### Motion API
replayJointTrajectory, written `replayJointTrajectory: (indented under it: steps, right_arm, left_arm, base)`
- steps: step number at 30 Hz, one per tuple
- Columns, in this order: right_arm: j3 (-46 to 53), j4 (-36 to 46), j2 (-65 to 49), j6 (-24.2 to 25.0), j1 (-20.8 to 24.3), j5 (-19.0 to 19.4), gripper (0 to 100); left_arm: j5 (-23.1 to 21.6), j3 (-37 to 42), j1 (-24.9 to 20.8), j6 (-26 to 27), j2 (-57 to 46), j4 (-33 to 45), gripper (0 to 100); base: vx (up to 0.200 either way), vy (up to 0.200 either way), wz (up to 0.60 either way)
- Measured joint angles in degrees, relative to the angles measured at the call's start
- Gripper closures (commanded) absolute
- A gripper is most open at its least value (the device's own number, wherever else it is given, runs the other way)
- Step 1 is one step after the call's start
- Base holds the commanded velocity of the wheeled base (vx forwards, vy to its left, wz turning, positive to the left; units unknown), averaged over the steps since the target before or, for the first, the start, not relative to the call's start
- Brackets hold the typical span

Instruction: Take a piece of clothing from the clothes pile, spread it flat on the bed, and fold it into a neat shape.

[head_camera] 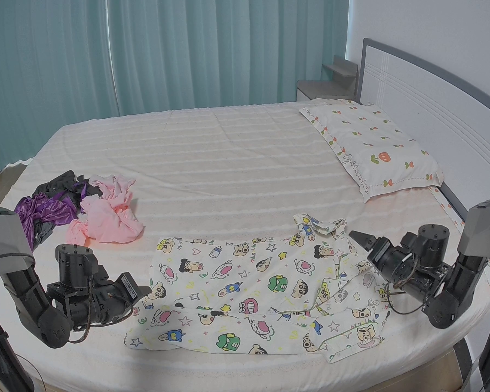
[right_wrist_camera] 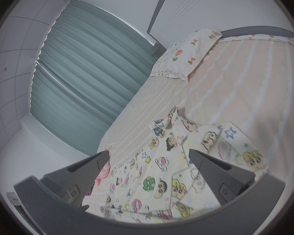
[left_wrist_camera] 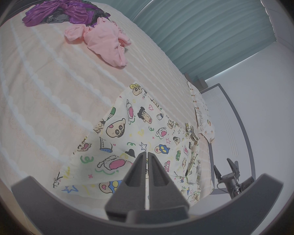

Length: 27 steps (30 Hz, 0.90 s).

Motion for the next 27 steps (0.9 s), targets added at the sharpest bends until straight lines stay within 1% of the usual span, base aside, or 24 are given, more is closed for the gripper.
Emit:
replayJointTrajectory:
  steps: [5,8,13,21,27]
  right_arm:
    - [-11.72,9.53,3.04,-0.07,0.04,0.1,0]
    - [-19.71,17.14,5.99,-0.13,0.06,0.18,0]
    - [-28.34,25.36,10.2,-0.32,0.39,0.24,0]
    - [-38.9,30.55,17.34,-0.51,2.34,-0.01,0]
    - [-45.79,34.24,21.25,-1.45,2.6,-0.89,0]
  left_arm:
    - [-0.06,0.28,0.13,-0.11,0.0,-0.17,100]
    - [-0.04,0.54,0.29,-0.17,0.0,-0.26,100]
    - [-0.02,0.87,0.46,-0.2,0.05,-0.3,100]
    - [0.07,1.06,1.1,-0.22,0.2,-0.34,100]
    - [0.02,1.13,1.78,-0.22,0.29,-0.33,100]
  base:
    - [0.0,0.0,0.0]
    - [0.0,0.0,0.0]
    - [0.0,0.0,0.0]
    - [0.0,0.0,0.0]
    - [0.0,0.0,0.0]
